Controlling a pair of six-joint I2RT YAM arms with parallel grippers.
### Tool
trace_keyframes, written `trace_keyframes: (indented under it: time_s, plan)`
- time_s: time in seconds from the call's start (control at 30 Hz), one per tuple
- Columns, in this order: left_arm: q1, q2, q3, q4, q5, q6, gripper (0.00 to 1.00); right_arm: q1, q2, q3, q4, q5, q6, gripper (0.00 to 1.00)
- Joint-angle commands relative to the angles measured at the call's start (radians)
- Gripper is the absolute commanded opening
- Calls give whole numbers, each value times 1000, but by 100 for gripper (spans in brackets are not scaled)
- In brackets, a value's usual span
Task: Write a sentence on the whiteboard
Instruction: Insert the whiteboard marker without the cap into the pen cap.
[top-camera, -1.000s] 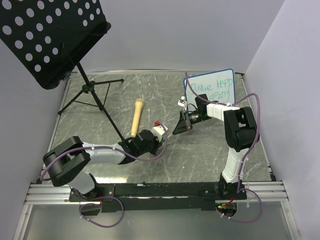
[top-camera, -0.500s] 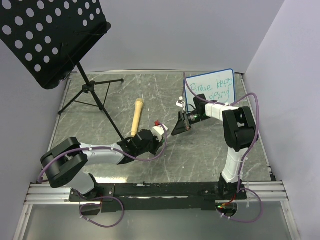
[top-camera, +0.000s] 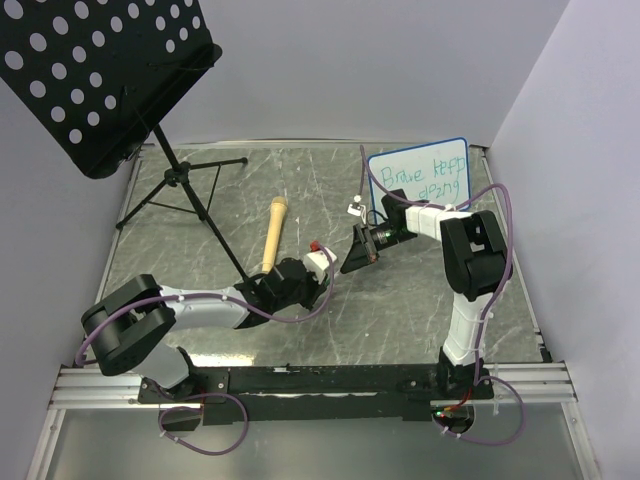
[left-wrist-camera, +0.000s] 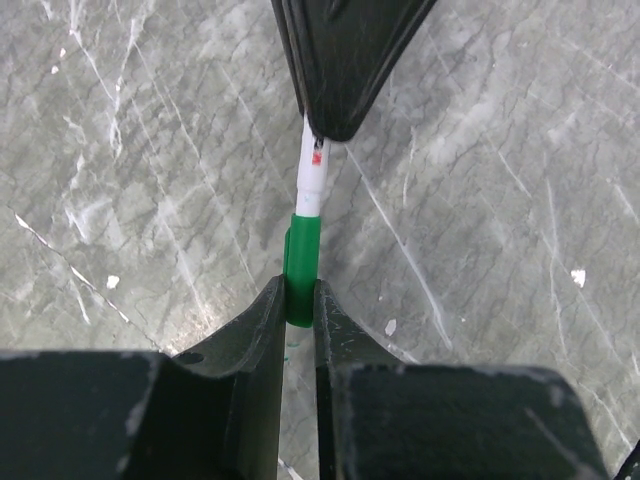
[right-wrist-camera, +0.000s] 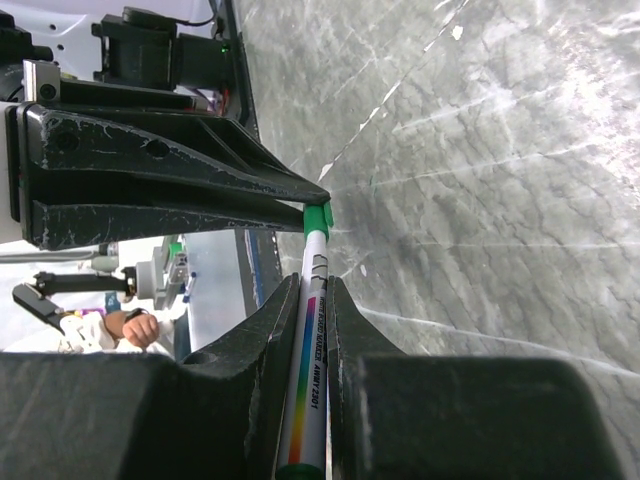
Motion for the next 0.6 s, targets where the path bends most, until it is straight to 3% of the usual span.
trace_keyframes:
  time_s: [0.0,0.57]
  plan:
    - [-5,-2,73,89,11,-10,11,26,-1,33,-17,-49,-25,0]
    - [-5,72,184,153,15,-7,5,43,-14,26,-2,-49,-11,0]
